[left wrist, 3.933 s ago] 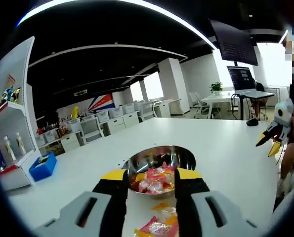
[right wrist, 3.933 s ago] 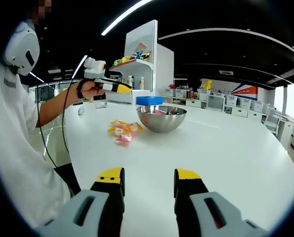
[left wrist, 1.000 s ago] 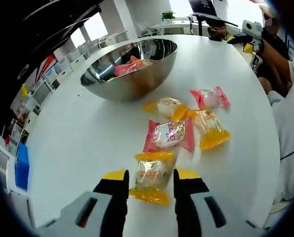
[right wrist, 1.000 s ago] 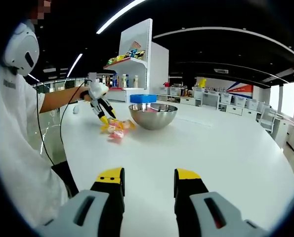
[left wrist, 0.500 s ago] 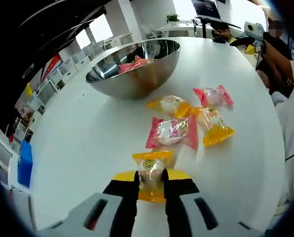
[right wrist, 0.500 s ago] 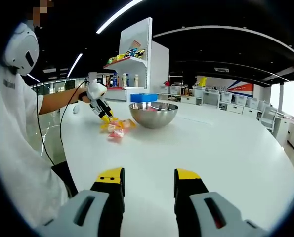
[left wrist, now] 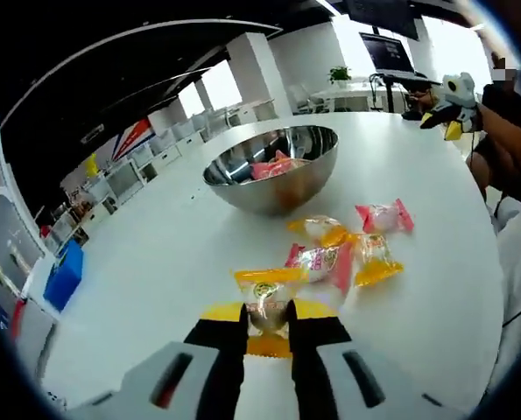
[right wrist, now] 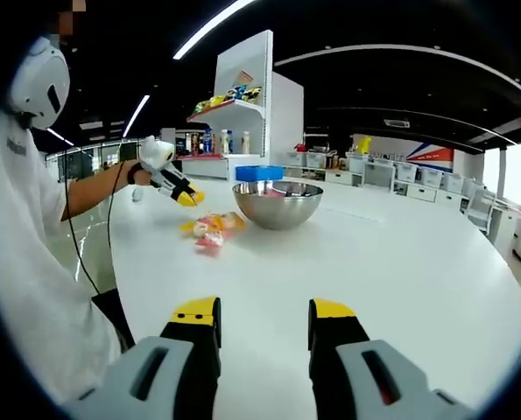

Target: Pick up the marshmallows scattered on the table and place them into the bowl on the table

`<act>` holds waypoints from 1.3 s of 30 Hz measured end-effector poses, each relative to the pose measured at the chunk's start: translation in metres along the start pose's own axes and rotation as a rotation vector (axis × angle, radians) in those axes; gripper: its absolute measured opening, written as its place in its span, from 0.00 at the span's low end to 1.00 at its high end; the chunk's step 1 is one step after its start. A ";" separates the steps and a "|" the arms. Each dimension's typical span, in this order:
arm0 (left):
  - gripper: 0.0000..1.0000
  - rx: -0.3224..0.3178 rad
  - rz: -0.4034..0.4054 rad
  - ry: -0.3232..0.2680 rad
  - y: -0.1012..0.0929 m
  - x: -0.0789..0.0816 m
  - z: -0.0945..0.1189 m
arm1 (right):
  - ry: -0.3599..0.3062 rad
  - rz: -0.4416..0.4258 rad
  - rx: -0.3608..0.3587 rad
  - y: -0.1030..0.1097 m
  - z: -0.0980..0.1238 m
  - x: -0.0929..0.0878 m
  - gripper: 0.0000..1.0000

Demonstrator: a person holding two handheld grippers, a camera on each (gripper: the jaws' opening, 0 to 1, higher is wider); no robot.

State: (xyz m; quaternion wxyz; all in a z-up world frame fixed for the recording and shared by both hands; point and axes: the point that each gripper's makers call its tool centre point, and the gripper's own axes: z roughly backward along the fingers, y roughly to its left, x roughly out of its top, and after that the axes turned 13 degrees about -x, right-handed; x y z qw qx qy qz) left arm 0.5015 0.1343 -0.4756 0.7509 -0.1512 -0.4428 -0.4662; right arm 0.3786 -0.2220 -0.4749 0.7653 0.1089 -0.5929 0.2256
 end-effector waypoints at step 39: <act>0.21 0.184 0.084 -0.707 0.004 0.182 0.045 | -0.018 -0.009 0.041 0.022 -0.001 0.005 0.39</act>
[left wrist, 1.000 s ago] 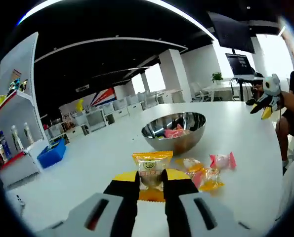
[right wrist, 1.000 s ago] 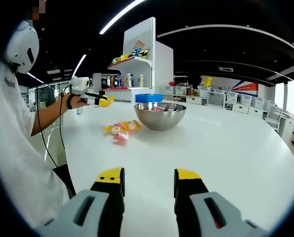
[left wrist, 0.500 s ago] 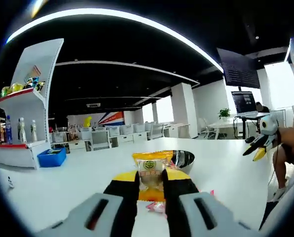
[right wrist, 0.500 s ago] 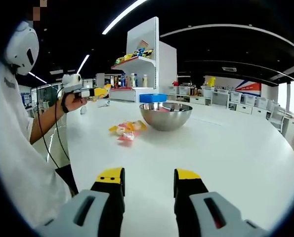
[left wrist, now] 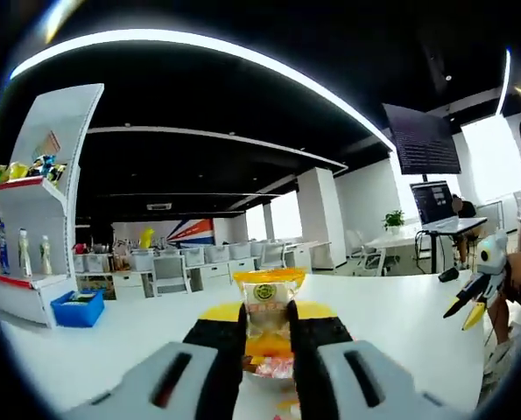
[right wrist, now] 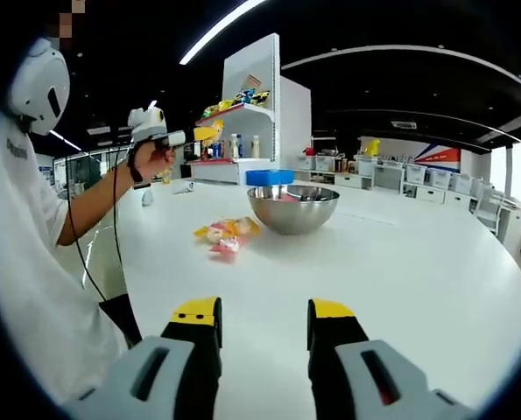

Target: Pick up the marshmallows scattered on the table and place them into the bowl on the table

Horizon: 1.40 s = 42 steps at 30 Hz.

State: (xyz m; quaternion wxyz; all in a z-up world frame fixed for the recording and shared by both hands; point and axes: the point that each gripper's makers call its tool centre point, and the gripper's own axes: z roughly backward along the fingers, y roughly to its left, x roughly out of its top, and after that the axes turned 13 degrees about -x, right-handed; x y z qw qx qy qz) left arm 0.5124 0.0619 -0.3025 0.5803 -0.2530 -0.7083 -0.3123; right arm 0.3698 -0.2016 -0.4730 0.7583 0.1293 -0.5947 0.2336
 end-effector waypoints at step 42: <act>0.34 -0.125 0.143 0.195 0.002 -0.077 -0.109 | -0.004 0.004 -0.043 -0.007 0.010 0.002 0.39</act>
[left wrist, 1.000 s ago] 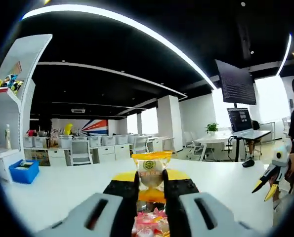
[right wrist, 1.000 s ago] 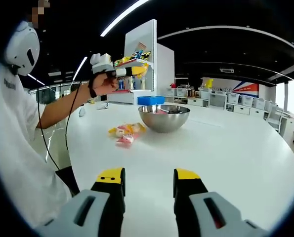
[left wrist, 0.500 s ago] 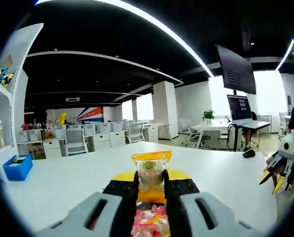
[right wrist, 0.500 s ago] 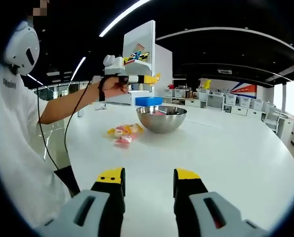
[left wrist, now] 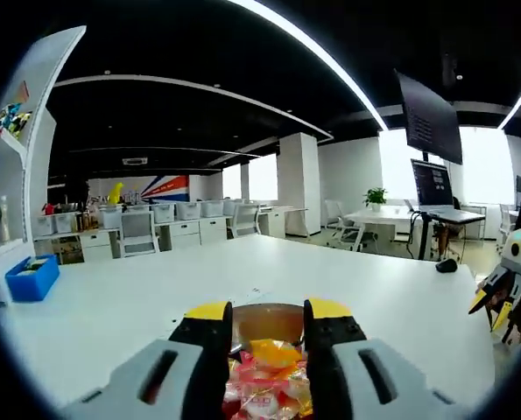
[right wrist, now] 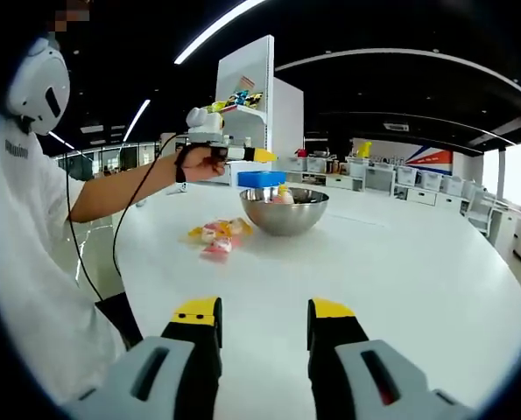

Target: Pick up the marshmallows scattered on the table and place them into the bowl on the table

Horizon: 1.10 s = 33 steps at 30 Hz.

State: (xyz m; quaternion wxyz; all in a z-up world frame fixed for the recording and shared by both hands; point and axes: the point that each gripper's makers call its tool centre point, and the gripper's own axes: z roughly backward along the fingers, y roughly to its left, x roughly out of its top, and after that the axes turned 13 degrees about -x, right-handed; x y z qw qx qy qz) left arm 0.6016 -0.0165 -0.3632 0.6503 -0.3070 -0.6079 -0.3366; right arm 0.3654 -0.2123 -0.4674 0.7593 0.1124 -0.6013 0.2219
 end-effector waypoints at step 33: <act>0.33 0.049 -0.102 0.000 -0.035 -0.020 0.097 | -0.004 -0.002 -0.010 0.006 0.000 0.003 0.39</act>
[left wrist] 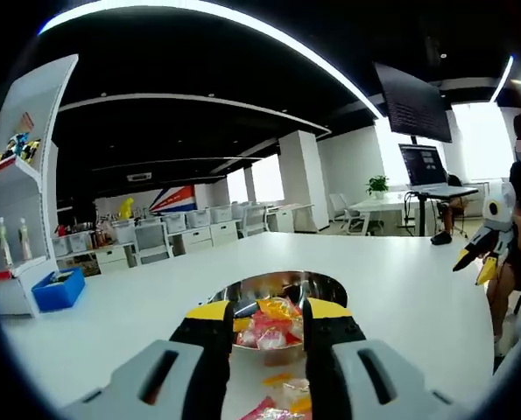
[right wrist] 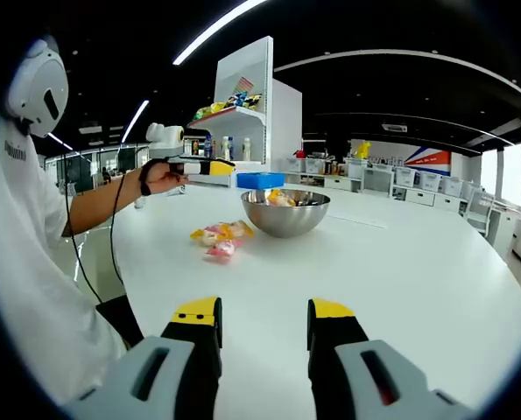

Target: Pick up the marshmallows scattered on the table and place them into the bowl on the table

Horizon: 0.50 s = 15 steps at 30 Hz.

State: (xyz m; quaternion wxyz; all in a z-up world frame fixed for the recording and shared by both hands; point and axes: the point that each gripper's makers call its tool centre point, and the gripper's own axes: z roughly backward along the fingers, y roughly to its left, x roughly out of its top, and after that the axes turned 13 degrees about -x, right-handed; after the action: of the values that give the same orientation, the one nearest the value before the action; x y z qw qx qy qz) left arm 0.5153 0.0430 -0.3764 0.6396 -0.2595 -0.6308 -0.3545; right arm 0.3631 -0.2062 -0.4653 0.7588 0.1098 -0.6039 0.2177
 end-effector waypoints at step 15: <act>0.33 0.075 0.009 -0.001 -0.015 -0.027 0.067 | -0.021 0.015 0.003 -0.004 0.000 0.011 0.39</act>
State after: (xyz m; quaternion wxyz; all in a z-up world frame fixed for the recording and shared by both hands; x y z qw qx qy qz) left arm 0.4632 0.0898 -0.4004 0.6503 -0.2382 -0.6426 -0.3276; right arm 0.3667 -0.2072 -0.4548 0.7507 0.1087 -0.6122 0.2231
